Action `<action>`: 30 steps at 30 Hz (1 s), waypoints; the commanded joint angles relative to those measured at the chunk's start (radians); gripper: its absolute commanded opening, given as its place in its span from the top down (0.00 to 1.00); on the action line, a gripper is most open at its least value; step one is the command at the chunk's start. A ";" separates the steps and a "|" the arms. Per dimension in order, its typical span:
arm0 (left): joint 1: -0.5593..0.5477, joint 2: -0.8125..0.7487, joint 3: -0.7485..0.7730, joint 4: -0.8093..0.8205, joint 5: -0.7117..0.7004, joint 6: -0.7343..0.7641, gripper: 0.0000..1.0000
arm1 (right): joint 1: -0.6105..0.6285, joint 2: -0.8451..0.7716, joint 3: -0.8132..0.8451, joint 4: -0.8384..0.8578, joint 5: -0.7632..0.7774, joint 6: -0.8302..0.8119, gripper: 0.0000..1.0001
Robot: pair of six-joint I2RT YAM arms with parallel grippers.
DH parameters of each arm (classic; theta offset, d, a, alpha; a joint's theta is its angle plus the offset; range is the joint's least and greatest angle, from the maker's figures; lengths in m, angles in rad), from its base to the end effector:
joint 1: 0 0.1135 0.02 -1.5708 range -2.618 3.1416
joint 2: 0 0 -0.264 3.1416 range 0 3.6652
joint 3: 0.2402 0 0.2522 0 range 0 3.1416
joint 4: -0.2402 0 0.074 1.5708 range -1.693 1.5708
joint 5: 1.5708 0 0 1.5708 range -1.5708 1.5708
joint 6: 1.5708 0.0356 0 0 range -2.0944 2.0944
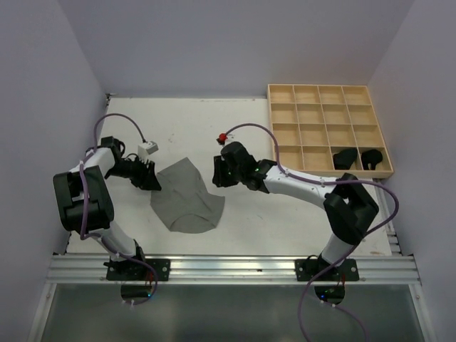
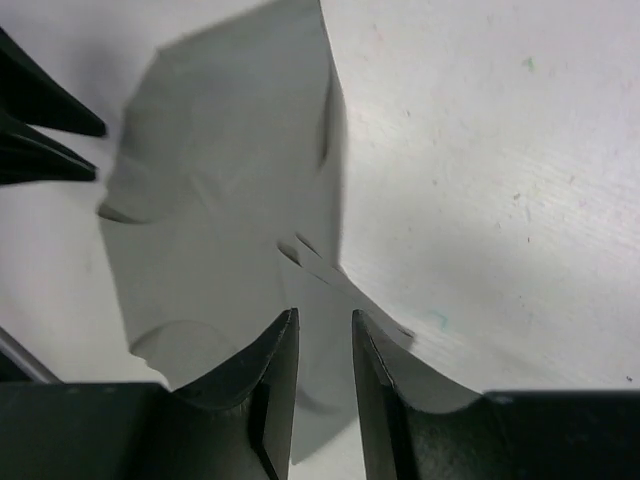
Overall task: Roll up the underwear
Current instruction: Flatten the underwear
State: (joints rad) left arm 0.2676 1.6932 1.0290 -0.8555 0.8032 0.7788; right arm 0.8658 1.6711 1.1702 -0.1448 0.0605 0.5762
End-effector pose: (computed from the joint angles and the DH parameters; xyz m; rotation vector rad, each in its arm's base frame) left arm 0.2837 0.0512 0.1732 0.6717 2.4609 -0.9058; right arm 0.2463 0.2862 0.2453 -0.2993 2.2946 0.7090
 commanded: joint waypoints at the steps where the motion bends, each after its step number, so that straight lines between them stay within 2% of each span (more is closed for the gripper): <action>1: -0.010 -0.001 -0.006 0.007 0.030 0.014 0.55 | 0.010 0.070 -0.007 -0.119 -0.050 -0.079 0.67; 17: -0.034 0.023 -0.040 0.087 -0.058 -0.049 0.53 | 0.022 0.223 0.008 -0.180 -0.028 -0.127 0.67; 20: -0.036 0.031 -0.041 0.096 -0.068 -0.055 0.53 | 0.024 0.223 -0.006 -0.167 -0.027 -0.121 0.77; 23: -0.038 0.037 -0.046 0.105 -0.084 -0.061 0.53 | 0.024 0.196 -0.027 -0.164 -0.021 -0.096 0.96; 24: -0.038 0.040 -0.047 0.110 -0.087 -0.062 0.53 | 0.024 0.181 -0.035 -0.161 -0.016 -0.088 1.00; 28: -0.042 0.049 -0.055 0.121 -0.107 -0.081 0.54 | 0.024 0.076 -0.095 -0.168 0.042 -0.006 1.00; 30: -0.042 0.059 -0.058 0.125 -0.117 -0.092 0.54 | 0.024 0.000 -0.151 -0.167 0.082 0.086 1.00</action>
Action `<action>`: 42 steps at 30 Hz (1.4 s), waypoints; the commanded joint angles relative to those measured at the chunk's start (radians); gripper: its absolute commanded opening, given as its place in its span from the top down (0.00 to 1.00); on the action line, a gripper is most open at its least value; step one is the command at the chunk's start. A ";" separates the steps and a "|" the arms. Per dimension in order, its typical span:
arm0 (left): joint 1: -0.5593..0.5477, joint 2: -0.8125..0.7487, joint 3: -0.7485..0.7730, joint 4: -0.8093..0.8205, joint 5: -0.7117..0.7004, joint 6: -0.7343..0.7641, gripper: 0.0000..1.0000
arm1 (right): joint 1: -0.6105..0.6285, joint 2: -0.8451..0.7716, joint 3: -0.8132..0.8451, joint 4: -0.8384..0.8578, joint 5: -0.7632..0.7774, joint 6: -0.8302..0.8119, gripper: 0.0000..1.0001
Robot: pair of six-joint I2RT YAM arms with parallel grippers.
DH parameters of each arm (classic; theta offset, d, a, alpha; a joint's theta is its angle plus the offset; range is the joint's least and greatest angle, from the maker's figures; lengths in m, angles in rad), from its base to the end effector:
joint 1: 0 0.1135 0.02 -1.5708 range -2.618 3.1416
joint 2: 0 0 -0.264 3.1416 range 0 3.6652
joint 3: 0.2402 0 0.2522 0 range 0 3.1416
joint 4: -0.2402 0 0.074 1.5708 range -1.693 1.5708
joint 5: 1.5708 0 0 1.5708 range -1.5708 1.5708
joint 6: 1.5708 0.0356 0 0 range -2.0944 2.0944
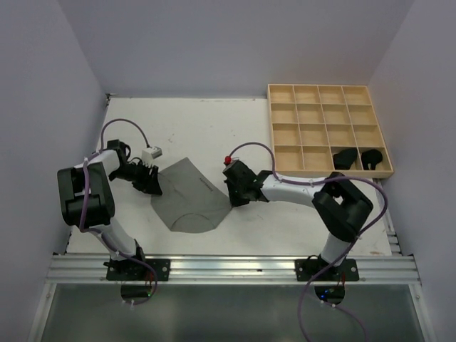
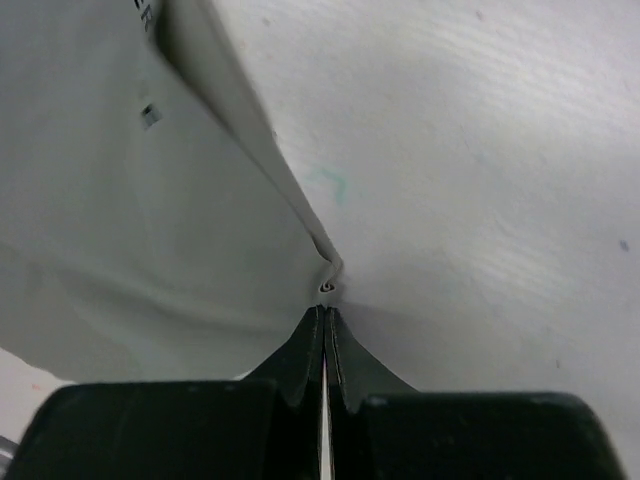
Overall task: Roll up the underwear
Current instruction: Flatten the underwear
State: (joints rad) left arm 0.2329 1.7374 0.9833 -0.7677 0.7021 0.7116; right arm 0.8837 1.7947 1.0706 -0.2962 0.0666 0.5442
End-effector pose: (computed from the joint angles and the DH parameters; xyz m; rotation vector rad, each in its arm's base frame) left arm 0.2859 0.0442 0.1488 0.6531 2.5758 -0.8370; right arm 0.2296 0.2762 0.1602 -0.4233 2.6174 0.4236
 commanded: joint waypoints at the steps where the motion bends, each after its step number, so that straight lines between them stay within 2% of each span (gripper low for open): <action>1: -0.007 0.017 -0.014 0.036 -0.018 -0.027 0.54 | 0.008 -0.151 -0.072 -0.012 0.084 0.147 1.00; 4: -0.009 0.024 -0.012 0.036 -0.021 -0.031 0.55 | 0.014 -0.225 -0.136 -0.012 0.102 0.235 1.00; 5: -0.009 0.024 -0.012 0.034 -0.019 -0.031 0.55 | 0.014 -0.236 -0.153 -0.014 0.098 0.252 0.78; 8: -0.007 0.013 -0.002 0.018 0.016 -0.014 0.53 | 0.017 -0.271 -0.164 -0.034 0.121 0.252 0.48; 10: -0.007 -0.019 -0.002 0.008 0.046 -0.001 0.52 | 0.018 -0.287 -0.161 -0.043 0.156 0.240 0.48; 12: -0.006 -0.064 0.000 0.025 0.076 -0.014 0.52 | 0.017 -0.290 -0.149 -0.052 0.167 0.221 0.51; 17: -0.007 -0.127 0.021 0.064 0.097 -0.043 0.49 | 0.018 -0.246 -0.126 0.086 0.059 0.140 0.73; 21: -0.010 -0.063 0.083 0.044 0.096 -0.051 0.50 | 0.032 -0.121 -0.058 0.095 -0.019 0.108 0.82; 26: -0.030 0.014 0.095 0.064 0.067 -0.075 0.52 | 0.041 0.003 -0.060 0.150 -0.063 0.121 0.83; 30: -0.063 0.105 0.104 0.129 0.033 -0.127 0.57 | 0.044 0.037 -0.093 0.192 -0.122 0.149 0.83; 33: -0.079 0.189 0.175 0.140 0.027 -0.179 0.61 | 0.069 0.049 -0.116 0.236 -0.161 0.186 0.83; 38: -0.086 0.312 0.326 0.174 0.005 -0.264 0.67 | 0.109 0.029 -0.107 0.318 -0.218 0.237 0.78; 42: -0.084 0.304 0.419 0.212 -0.029 -0.299 0.63 | 0.113 -0.060 -0.090 0.301 -0.173 0.235 0.74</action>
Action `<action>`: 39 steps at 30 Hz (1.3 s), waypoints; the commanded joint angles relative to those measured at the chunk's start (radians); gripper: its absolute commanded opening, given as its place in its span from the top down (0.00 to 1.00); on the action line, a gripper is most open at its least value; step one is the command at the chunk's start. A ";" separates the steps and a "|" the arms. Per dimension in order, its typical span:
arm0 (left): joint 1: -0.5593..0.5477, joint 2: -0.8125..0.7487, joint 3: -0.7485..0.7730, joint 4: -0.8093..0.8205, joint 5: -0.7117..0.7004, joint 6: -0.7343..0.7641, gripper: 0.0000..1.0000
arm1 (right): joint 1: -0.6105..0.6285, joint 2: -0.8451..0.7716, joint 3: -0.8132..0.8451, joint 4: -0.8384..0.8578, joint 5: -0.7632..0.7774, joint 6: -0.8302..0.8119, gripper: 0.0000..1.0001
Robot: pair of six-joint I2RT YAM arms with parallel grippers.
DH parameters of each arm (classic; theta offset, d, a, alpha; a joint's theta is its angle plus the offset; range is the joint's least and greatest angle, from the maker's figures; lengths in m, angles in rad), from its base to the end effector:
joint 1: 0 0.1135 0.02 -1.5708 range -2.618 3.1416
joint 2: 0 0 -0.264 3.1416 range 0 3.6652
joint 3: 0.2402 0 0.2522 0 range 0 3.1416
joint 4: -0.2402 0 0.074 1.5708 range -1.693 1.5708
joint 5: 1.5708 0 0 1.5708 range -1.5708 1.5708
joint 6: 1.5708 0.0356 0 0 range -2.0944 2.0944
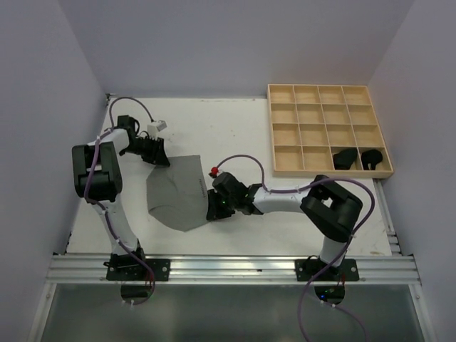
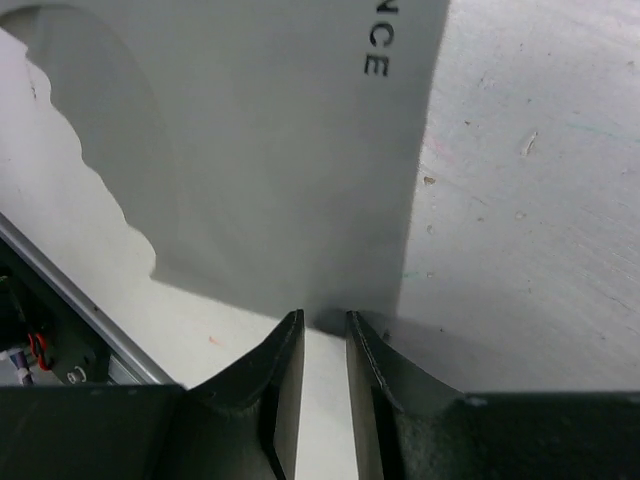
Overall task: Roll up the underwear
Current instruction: Flatten the underwear
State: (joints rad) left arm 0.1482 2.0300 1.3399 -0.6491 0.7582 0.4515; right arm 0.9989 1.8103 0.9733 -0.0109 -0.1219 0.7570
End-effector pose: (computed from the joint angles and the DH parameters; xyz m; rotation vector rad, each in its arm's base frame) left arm 0.3864 0.0329 0.1433 0.5048 2.5168 -0.8878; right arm 0.1931 0.3081 0.1462 -0.3784 2.6094 0.8695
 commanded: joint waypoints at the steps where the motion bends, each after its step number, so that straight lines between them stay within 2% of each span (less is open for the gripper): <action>1: 0.001 0.001 0.073 0.085 -0.051 -0.024 0.60 | -0.003 -0.119 0.019 -0.026 0.037 0.013 0.71; 6: -0.002 -0.117 0.081 0.019 0.116 0.062 0.59 | -0.005 -0.221 -0.007 -0.029 0.159 -0.045 0.69; 10: -0.030 -0.122 0.077 -0.015 0.199 0.078 0.59 | -0.005 -0.215 0.002 -0.017 0.180 -0.077 0.73; 16: -0.101 -0.008 0.096 0.014 0.191 0.017 0.62 | -0.039 -0.192 0.045 -0.035 0.206 -0.131 0.73; 22: -0.127 0.156 0.186 0.049 0.171 -0.068 0.66 | -0.167 -0.224 0.035 -0.037 0.140 -0.139 0.72; 27: -0.134 0.229 0.263 0.105 0.190 -0.117 0.66 | -0.209 -0.203 0.064 -0.031 0.096 -0.195 0.72; 30: -0.134 0.240 0.313 0.082 0.239 -0.094 0.62 | -0.224 -0.157 0.114 0.005 0.051 -0.251 0.72; 35: -0.131 0.116 0.335 -0.016 0.288 0.048 0.55 | -0.278 0.019 0.339 -0.006 -0.011 -0.399 0.67; 39: -0.116 0.044 0.326 0.025 0.146 0.050 0.51 | -0.336 0.181 0.609 -0.082 -0.085 -0.427 0.62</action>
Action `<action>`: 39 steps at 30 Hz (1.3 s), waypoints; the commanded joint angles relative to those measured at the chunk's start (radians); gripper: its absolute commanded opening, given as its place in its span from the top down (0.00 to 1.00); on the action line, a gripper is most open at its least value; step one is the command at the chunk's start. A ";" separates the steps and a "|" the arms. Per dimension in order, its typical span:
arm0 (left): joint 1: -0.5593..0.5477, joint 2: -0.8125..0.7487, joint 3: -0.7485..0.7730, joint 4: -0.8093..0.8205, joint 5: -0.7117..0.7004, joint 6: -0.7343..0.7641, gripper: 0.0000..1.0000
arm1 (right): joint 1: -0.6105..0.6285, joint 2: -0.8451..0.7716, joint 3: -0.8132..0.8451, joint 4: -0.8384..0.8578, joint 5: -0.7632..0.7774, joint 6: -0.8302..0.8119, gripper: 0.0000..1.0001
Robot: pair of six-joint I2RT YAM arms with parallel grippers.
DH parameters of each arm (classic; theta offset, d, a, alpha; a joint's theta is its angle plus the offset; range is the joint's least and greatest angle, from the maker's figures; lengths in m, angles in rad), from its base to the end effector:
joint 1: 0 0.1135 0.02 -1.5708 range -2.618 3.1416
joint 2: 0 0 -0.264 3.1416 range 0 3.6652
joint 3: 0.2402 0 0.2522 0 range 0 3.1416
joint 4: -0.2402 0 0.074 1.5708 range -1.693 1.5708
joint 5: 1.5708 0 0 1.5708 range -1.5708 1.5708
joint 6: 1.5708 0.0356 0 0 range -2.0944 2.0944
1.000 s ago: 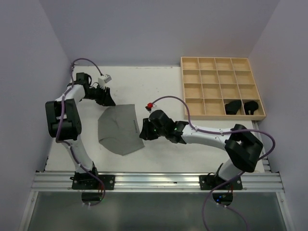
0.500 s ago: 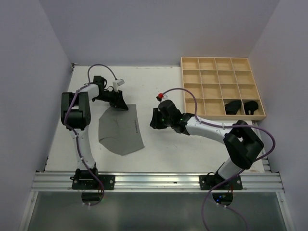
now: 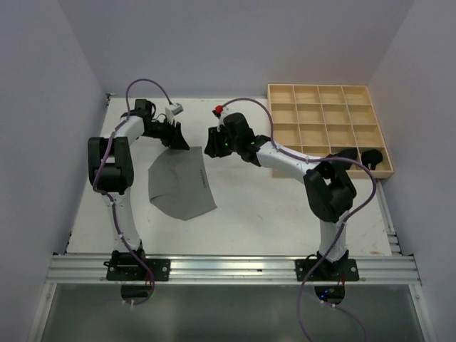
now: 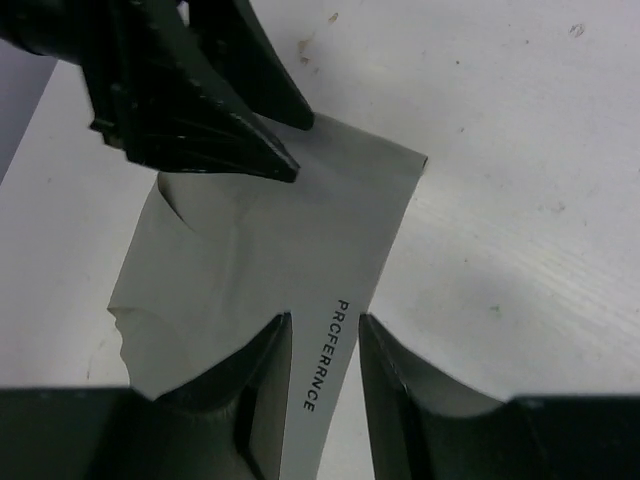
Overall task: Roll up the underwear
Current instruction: Flatten the underwear
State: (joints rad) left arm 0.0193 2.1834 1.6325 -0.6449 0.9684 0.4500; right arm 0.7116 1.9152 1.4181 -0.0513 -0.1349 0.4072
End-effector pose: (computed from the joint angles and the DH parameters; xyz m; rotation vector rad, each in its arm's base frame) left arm 0.4469 -0.0207 0.1648 0.7304 2.2429 -1.0972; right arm 0.3349 0.2951 0.2409 -0.4196 2.1810 0.7877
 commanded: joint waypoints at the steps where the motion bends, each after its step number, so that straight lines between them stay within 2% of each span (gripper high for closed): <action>1: 0.014 -0.105 0.039 0.021 -0.095 0.064 0.51 | -0.064 0.108 0.201 -0.056 -0.081 -0.079 0.62; 7: 0.014 0.001 0.171 -0.102 -0.184 0.210 0.51 | -0.109 0.281 0.415 -0.070 -0.164 -0.123 0.57; 12: 0.028 0.022 0.150 -0.087 -0.214 0.259 0.51 | -0.123 0.476 0.668 -0.192 -0.209 -0.159 0.53; 16: 0.028 0.056 0.162 -0.146 -0.243 0.332 0.51 | -0.126 0.475 0.642 -0.194 -0.250 -0.140 0.54; 20: 0.028 0.069 0.141 -0.162 -0.261 0.360 0.52 | -0.124 0.389 0.449 -0.104 -0.273 -0.082 0.56; 24: 0.028 0.075 0.135 -0.174 -0.249 0.368 0.53 | -0.124 0.366 0.397 -0.035 -0.239 -0.062 0.53; 31: 0.103 -0.026 0.063 -0.170 -0.071 0.285 0.50 | -0.124 0.534 0.662 -0.156 -0.262 -0.244 0.46; 35: 0.152 -0.091 -0.003 -0.157 -0.034 0.240 0.49 | -0.124 0.574 0.722 -0.116 -0.302 -0.313 0.42; 39: 0.185 -0.094 -0.037 -0.159 -0.059 0.250 0.48 | -0.121 0.659 0.820 -0.169 -0.374 -0.361 0.41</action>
State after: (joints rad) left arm 0.1871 2.1357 1.6184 -0.8051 0.8684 0.7158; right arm 0.5880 2.5175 2.1620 -0.1894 -0.4324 0.1268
